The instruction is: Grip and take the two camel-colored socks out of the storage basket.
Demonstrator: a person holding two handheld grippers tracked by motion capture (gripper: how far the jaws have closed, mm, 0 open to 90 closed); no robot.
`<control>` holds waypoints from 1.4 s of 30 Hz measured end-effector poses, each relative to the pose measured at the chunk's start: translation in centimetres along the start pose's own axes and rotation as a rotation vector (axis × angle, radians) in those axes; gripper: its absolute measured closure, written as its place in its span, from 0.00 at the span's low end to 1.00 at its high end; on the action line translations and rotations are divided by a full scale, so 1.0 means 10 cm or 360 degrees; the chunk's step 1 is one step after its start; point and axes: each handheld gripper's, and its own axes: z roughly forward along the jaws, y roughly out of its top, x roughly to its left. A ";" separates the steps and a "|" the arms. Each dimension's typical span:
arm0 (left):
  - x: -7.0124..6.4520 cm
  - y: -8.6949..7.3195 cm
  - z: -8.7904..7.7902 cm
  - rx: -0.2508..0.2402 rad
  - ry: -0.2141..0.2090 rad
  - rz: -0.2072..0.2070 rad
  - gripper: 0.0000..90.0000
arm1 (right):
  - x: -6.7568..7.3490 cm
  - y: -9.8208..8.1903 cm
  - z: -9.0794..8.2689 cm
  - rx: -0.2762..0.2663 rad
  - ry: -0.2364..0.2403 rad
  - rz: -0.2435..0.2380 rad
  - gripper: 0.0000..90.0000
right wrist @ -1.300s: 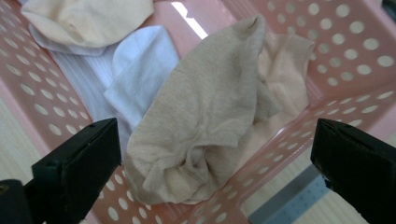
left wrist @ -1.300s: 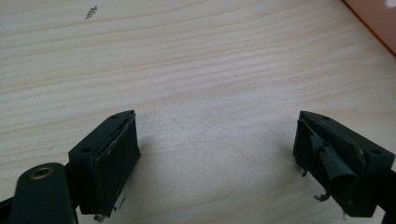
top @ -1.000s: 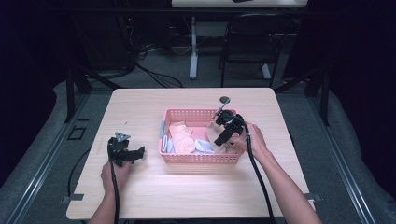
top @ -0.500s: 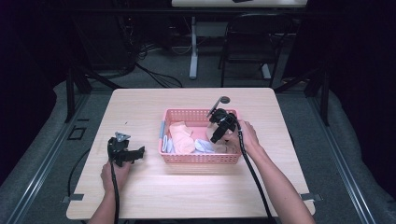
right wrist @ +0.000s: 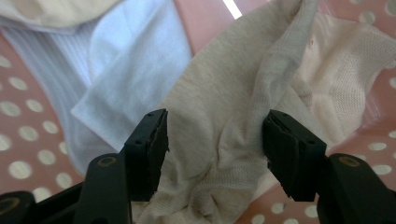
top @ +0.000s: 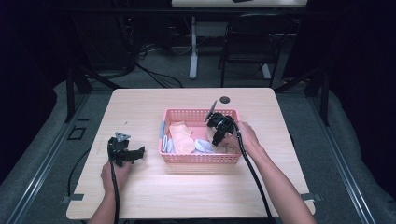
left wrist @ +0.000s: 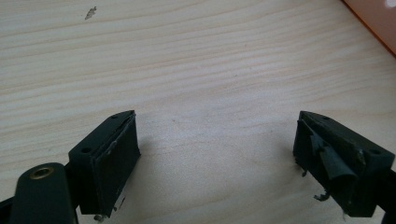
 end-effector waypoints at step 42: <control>0.00 0.00 0.00 -0.0003 0.0001 0.0002 0.15 | 0.06 -0.13 0.04 0.0033 0.0015 0.0063 0.58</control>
